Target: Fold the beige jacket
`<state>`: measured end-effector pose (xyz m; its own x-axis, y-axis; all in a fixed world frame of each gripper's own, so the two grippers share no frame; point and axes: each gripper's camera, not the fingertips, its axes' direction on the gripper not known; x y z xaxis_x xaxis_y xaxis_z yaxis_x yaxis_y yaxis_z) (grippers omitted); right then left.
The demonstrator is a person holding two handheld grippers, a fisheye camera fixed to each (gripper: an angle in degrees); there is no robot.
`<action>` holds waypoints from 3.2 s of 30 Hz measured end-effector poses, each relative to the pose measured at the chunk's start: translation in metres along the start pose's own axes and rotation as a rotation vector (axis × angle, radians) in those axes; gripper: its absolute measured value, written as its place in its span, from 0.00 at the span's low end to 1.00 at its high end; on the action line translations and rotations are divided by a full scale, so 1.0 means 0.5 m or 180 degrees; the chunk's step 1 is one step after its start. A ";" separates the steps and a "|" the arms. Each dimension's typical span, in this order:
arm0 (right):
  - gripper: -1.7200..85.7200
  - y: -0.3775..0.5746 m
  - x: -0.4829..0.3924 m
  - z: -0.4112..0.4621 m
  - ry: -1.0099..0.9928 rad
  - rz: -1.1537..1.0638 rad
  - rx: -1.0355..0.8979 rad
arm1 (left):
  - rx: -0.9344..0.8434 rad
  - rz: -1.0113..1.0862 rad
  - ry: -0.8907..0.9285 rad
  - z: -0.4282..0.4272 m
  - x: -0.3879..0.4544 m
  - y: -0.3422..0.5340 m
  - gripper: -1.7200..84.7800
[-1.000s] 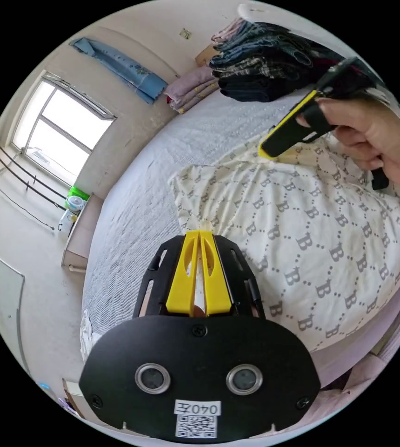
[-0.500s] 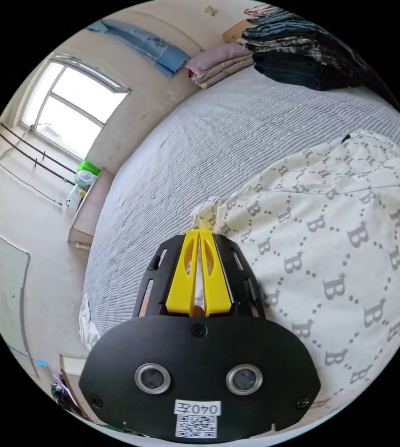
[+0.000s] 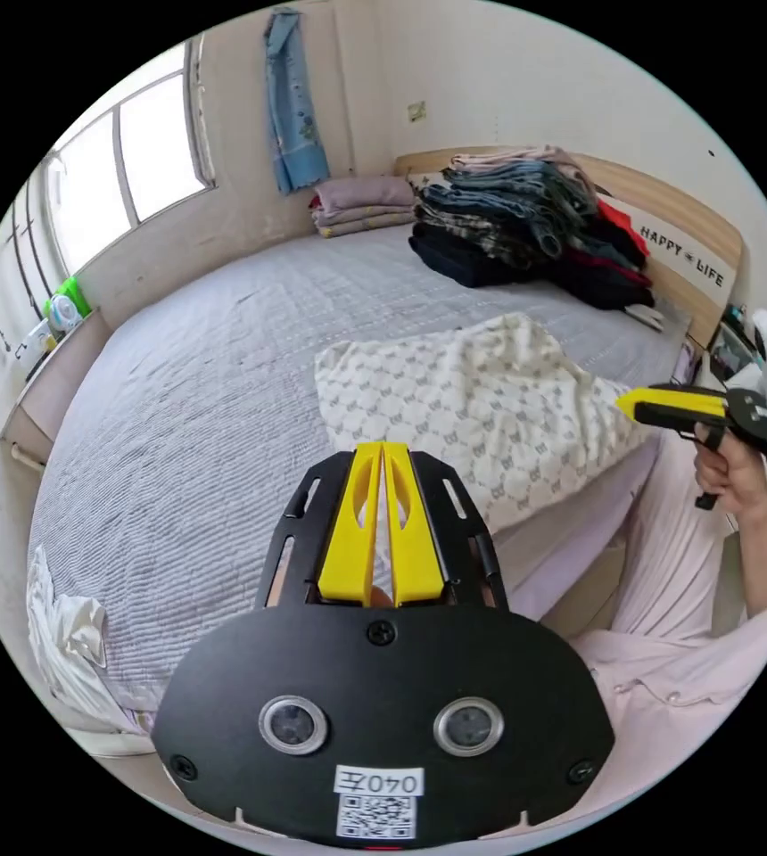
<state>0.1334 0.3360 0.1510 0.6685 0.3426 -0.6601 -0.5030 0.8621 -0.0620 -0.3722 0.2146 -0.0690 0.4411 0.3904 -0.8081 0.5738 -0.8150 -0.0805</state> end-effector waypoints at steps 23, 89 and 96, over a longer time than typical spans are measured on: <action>0.24 -0.202 0.223 0.107 -0.0527 0.0356 -0.0291 | -0.0126 -0.1512 0.1298 -0.067 -0.545 -0.080 0.14; 0.13 -0.381 0.771 0.339 -0.1782 0.0691 -0.0971 | -0.0584 -0.2278 0.3344 -0.095 -0.678 -0.384 0.07; 0.23 -0.377 0.870 0.288 -0.2315 0.0829 -0.0325 | -0.0440 -0.2332 0.3200 -0.187 -0.779 -0.274 0.05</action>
<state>0.5981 0.3763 -0.0168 0.6953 0.7186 -0.0082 -0.7175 0.6935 -0.0642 -0.5579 0.2145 0.3114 0.2841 0.9358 0.2085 0.9473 -0.2405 -0.2114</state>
